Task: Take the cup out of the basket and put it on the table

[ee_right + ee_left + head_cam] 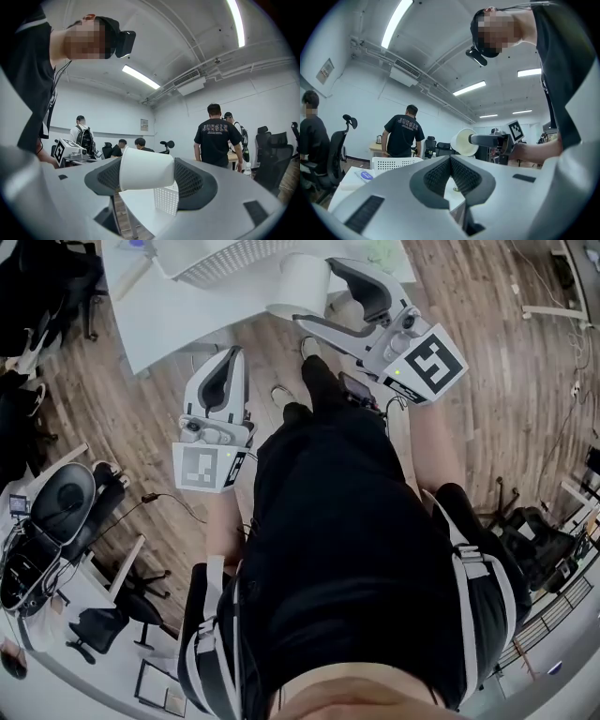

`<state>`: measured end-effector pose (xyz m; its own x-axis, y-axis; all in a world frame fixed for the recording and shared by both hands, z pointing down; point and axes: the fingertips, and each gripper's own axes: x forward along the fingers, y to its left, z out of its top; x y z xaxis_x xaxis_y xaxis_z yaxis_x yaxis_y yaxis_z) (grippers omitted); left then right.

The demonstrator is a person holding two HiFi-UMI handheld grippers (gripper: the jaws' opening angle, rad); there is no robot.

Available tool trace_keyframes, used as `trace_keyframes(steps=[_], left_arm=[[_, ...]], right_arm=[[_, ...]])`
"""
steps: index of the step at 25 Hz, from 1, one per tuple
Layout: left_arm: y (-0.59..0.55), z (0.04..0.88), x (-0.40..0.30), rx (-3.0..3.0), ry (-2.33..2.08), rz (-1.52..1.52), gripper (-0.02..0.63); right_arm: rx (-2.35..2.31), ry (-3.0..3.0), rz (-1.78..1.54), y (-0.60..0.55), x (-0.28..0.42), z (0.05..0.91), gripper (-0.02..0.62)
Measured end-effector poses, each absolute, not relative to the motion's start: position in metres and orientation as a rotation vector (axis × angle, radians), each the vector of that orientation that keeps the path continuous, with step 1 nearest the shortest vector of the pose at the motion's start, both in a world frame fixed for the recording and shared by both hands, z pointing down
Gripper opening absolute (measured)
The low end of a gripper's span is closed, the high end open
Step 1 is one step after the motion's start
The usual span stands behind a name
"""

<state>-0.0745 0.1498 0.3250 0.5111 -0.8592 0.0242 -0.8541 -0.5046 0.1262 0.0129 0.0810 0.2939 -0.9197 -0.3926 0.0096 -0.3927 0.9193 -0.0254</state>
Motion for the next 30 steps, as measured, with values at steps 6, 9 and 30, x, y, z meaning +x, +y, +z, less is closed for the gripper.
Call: trace_keyframes(steps=[6,9,30], left_arm=[[0.161,0.32,-0.061,2.645,-1.503,-0.064,0.02],[0.165,0.317,-0.056,2.629,-1.527,-0.068,0.02],[0.164,0.307,-0.01,2.62,-1.568,-0.06,0.02]], right_arm=[[0.652,-3.101,0.035,0.106,0.033,0.282,0.353],[0.649,-3.14,0.04,0.114,0.038,0.273,0.353],[0.597,-3.196,0.051,0.125,0.085,0.273,0.353]])
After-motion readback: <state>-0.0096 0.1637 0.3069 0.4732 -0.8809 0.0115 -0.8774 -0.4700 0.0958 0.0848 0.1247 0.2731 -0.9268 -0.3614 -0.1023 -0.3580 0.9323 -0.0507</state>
